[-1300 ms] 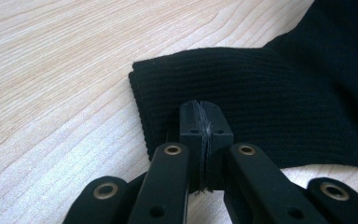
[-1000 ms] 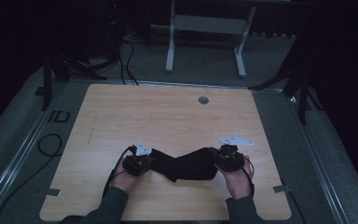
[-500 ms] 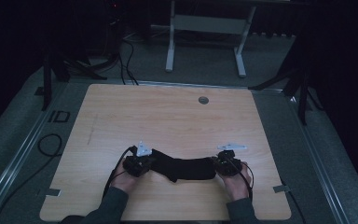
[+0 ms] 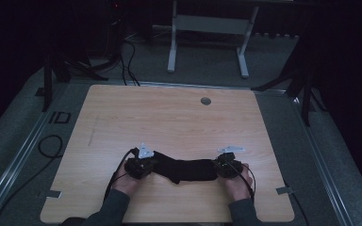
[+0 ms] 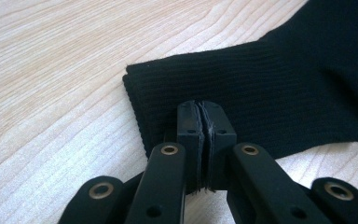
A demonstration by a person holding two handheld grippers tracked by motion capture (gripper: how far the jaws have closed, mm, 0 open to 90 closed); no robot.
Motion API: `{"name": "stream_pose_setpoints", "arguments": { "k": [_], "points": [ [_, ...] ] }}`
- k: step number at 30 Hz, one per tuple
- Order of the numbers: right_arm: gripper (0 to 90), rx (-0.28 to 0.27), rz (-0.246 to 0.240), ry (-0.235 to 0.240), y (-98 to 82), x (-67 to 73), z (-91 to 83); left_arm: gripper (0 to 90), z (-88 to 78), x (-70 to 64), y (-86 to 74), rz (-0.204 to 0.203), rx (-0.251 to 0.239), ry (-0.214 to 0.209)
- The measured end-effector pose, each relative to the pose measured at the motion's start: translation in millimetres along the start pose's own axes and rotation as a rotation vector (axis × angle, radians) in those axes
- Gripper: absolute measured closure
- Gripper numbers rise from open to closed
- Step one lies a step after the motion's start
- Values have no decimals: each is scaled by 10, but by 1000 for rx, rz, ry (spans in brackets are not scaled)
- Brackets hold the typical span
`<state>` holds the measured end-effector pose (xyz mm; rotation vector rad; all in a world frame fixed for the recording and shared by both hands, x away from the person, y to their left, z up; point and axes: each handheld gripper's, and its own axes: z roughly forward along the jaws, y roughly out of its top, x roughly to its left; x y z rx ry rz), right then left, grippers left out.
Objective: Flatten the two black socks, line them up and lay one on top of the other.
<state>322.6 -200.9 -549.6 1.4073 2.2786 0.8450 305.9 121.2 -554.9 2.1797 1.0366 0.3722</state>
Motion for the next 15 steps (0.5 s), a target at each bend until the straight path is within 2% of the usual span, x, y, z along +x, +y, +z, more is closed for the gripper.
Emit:
{"name": "stream_pose_setpoints", "arguments": {
  "k": [4,7,10,13,15],
  "points": [
    [735,-30,-1,-14,20,-35,46,864,-4,-17,-1,1,1,-2],
    [620,-42,14,-29,49,-73,90,859,-4,-18,-2,-4,-1,-4],
    [532,-44,56,-10,54,-137,88,845,-5,-21,1,3,-2,-5],
    [496,-65,102,37,53,-176,27,814,-5,-20,4,3,-4,-16],
    [494,-90,114,50,63,-190,-44,801,-7,-22,6,3,-3,-18]
  ]
}}
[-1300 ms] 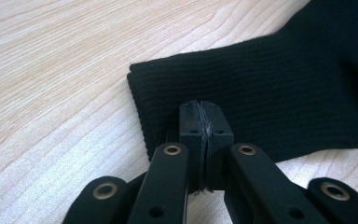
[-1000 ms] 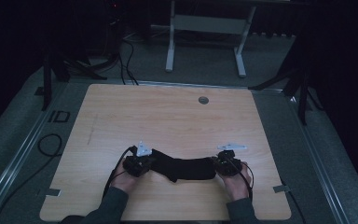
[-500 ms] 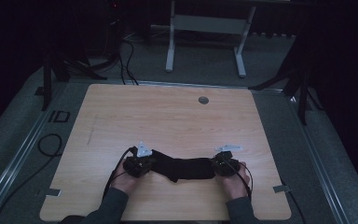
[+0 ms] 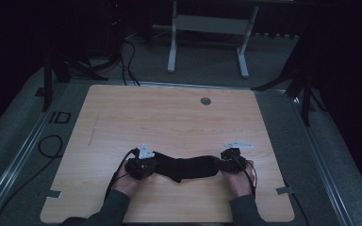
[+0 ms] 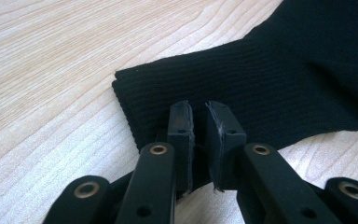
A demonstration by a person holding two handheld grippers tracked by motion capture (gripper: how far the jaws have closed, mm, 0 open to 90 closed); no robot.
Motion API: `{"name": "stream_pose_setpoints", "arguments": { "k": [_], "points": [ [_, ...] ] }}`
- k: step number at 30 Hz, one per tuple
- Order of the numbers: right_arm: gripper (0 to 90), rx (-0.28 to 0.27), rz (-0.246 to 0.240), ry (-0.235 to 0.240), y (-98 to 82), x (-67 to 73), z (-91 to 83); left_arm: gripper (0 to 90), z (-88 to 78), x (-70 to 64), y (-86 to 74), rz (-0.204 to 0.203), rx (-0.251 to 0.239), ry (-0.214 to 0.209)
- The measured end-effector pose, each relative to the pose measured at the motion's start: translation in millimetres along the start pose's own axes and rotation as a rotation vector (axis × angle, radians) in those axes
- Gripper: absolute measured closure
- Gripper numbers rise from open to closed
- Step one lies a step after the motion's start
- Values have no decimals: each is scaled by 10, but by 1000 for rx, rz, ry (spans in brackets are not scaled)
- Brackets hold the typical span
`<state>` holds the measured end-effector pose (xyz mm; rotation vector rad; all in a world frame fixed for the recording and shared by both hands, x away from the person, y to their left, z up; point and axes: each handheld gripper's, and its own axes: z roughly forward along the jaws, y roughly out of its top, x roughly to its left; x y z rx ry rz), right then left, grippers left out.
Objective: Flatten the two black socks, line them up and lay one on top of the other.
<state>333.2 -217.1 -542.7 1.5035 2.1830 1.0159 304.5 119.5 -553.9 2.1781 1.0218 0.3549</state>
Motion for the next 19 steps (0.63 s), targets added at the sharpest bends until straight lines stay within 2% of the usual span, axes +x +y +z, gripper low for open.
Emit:
{"name": "stream_pose_setpoints", "arguments": {
  "k": [3,7,14,19],
  "points": [
    [495,-50,8,2,42,-2,-139,775,-5,-9,2,3,-3,-4],
    [484,-78,11,1,71,-19,-225,699,-30,-19,16,-13,-36,-16],
    [479,-50,19,-6,44,-62,-182,655,-159,17,42,-29,-116,-43],
    [478,-50,18,-21,48,-94,-184,647,-215,89,40,-57,-139,-12]
  ]
}}
